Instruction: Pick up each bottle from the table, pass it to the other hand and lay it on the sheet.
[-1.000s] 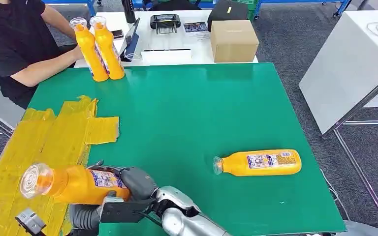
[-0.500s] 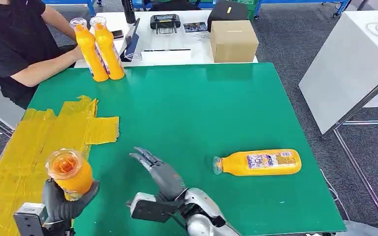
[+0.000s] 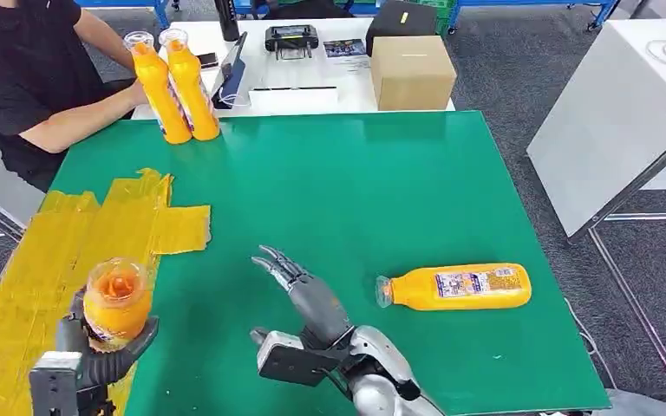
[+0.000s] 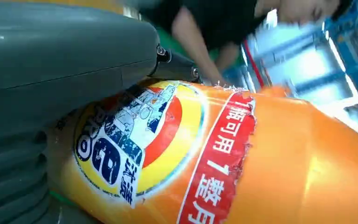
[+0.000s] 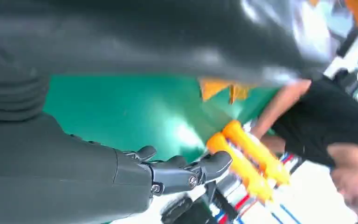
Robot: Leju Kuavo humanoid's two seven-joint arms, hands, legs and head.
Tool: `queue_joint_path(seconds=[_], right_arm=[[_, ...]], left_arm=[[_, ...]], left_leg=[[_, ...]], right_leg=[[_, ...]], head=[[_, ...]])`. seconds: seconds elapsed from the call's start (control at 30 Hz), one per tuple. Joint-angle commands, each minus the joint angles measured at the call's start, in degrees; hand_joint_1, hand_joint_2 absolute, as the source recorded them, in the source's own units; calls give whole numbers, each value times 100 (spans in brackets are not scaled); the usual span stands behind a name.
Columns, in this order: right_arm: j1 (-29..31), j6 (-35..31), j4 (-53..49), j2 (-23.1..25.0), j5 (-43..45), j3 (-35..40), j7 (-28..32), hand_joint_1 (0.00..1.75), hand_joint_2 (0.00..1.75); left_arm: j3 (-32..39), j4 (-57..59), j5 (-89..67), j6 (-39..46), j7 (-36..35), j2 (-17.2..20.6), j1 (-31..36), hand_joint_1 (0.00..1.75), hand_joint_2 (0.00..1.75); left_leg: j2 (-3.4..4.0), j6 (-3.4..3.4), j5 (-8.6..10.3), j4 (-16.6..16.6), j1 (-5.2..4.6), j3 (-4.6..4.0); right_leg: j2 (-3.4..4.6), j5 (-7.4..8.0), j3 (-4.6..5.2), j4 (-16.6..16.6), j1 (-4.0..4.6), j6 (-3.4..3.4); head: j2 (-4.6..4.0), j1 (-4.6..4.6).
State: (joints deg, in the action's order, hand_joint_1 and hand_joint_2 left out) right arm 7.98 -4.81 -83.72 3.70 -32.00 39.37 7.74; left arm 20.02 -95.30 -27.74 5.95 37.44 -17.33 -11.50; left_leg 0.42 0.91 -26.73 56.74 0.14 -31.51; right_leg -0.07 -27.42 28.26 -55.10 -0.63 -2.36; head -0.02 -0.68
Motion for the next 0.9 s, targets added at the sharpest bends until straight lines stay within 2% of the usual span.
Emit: queue_joint_path(seconds=[0.03,0.07,0.17,0.2,0.23,0.33,0.37,0.4,0.5,0.53,0.7,0.73,0.77,0.8,0.87,0.9], right_arm=[[-333,348,-1144,-1069,323,-1159,294,0,0],[-329,399,-1181,-1116,359,-1163,339,0,0],[-231,445,-1168,-1187,384,-1059,363,0,0],[194,603,-948,-1113,515,-887,247,0,0],[346,621,-852,-1057,543,-848,173,0,0],[450,623,-738,-1023,563,-791,131,0,0],[434,620,-735,-1029,563,-782,129,0,175],[414,607,-749,-1052,562,-756,125,0,175],[394,587,-751,-1067,564,-733,124,0,175],[404,586,-736,-1061,564,-725,124,0,175],[466,589,-650,-1015,565,-692,125,0,175],[478,589,-634,-1009,567,-688,129,0,175],[482,589,-624,-1006,567,-685,129,0,175],[492,590,-606,-1006,565,-684,127,0,175],[491,587,-601,-1015,556,-695,118,0,175],[496,575,-586,-1004,562,-705,119,0,175]], left_arm=[[687,2032,-2742,1764,-781,927,736,175,175],[718,2429,-3477,2173,-1123,1074,826,175,175],[726,3439,-4924,2717,-1628,1446,993,175,175],[150,4137,-6226,2734,-2253,1745,1082,175,175],[-258,4515,-6226,2941,-2578,1866,1166,175,175],[-737,4969,-6226,3116,-2892,1902,1299,175,175],[-824,4989,-6226,3111,-2957,1896,1306,175,175],[-1043,4972,-6226,3089,-3112,1941,1286,175,175],[-1111,4904,-6226,2919,-3012,1945,1240,175,175],[-1208,4902,-6226,2889,-3087,1982,1227,175,175],[-1697,5150,-6226,2674,-3353,2210,1263,175,175],[-1743,5163,-6226,2722,-3408,2221,1254,0,175],[-1748,5198,-6226,2688,-3406,2224,1266,0,175],[-1701,5196,-6182,2708,-3292,2175,1265,0,0],[-1527,5101,-6009,2701,-2881,2124,1217,0,0],[-1430,4998,-5984,2656,-2748,2105,1176,0,0]], left_leg=[[-21,0,7,-12,-5,10],[-31,-2,10,-15,-1,12],[-18,-5,10,-22,-5,22],[-11,-5,8,-20,-7,23],[-2,-2,8,-16,-14,15],[-8,-1,10,-13,-14,10],[-12,-8,15,-15,-1,13],[-25,-4,15,-18,-14,24],[-49,-7,13,-17,-6,55],[-57,-8,8,-16,-10,71],[-75,-16,14,-19,-7,77],[-86,-19,16,-18,-12,88],[-74,-23,31,-20,-7,61],[-86,-23,27,-16,-7,75],[-66,-25,47,-22,1,37],[-98,-24,31,-11,-10,93]], right_leg=[[-19,0,-16,10,-5,1],[-28,3,-24,17,0,5],[-15,3,-26,19,-4,7],[-8,3,-24,14,-5,7],[1,3,-10,5,-12,3],[-5,3,-6,1,-11,2],[-7,11,-14,11,2,11],[-21,2,-24,5,-13,5],[-41,3,-45,9,-5,10],[-48,-7,-28,2,-10,13],[-63,-11,-48,1,-4,6],[-75,-17,-61,-4,-9,5],[-62,2,-31,-1,-3,9],[-69,-4,-47,-5,-4,9],[-47,23,-5,4,5,16],[-80,-10,-66,-15,-8,17]], head=[[0,2],[0,2],[0,2],[0,0],[0,0],[0,-2],[0,2],[0,-5],[0,-5],[0,0],[0,-2],[0,-2],[0,-5],[0,-2],[0,0],[0,-7]])
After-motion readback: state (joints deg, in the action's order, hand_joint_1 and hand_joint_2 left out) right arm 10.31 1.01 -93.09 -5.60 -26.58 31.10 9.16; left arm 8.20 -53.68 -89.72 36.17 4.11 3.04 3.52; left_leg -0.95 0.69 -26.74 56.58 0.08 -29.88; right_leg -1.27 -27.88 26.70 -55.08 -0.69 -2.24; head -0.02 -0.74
